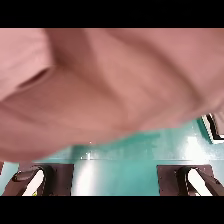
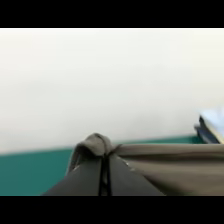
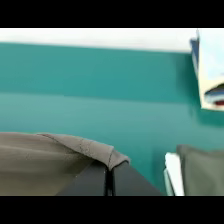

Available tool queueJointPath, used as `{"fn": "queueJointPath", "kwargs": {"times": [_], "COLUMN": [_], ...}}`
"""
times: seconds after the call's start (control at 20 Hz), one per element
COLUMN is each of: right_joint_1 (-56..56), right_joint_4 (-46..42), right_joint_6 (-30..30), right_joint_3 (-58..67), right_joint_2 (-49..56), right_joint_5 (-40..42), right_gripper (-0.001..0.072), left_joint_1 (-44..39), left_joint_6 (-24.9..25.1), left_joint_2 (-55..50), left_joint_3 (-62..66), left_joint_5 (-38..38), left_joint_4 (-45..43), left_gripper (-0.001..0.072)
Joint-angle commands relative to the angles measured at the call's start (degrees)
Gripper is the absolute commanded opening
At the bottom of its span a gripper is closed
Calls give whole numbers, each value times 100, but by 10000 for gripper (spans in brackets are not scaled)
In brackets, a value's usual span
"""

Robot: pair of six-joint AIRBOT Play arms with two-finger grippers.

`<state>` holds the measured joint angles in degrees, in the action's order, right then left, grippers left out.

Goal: Fold the shirts.

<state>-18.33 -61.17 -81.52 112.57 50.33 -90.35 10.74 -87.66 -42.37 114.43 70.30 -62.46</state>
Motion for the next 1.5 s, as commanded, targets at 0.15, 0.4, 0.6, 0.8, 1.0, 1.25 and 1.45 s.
{"fn": "queueJointPath", "kwargs": {"times": [0.15,0.4,0.6,0.8,1.0,1.25,1.45], "right_joint_1": [1034,1611,1624,1635,1635,1781,1991], "right_joint_4": [-603,-931,-730,-590,-647,-1008,-1202], "right_joint_6": [-61,-157,-153,-153,-136,87,85], "right_joint_3": [-1744,-2645,-2413,-1252,-385,-754,-2280], "right_joint_2": [1257,3104,4282,4894,4955,4682,4162], "right_joint_5": [-286,-181,697,988,1165,767,1193], "right_gripper": [20,21,21,20,20,20,20], "left_joint_1": [7,-42,-531,-955,-881,-754,-754], "left_joint_6": [111,415,831,861,863,868,866], "left_joint_2": [-1080,-2739,-4011,-4695,-4778,-4736,-4673], "left_joint_3": [-2653,-4151,-4026,-3001,-2238,-2234,-3440], "left_joint_5": [575,138,-1128,-1818,-1703,39,-50], "left_joint_4": [229,221,205,-111,-221,-367,-297], "left_gripper": [23,23,23,23,24,23,23]}}
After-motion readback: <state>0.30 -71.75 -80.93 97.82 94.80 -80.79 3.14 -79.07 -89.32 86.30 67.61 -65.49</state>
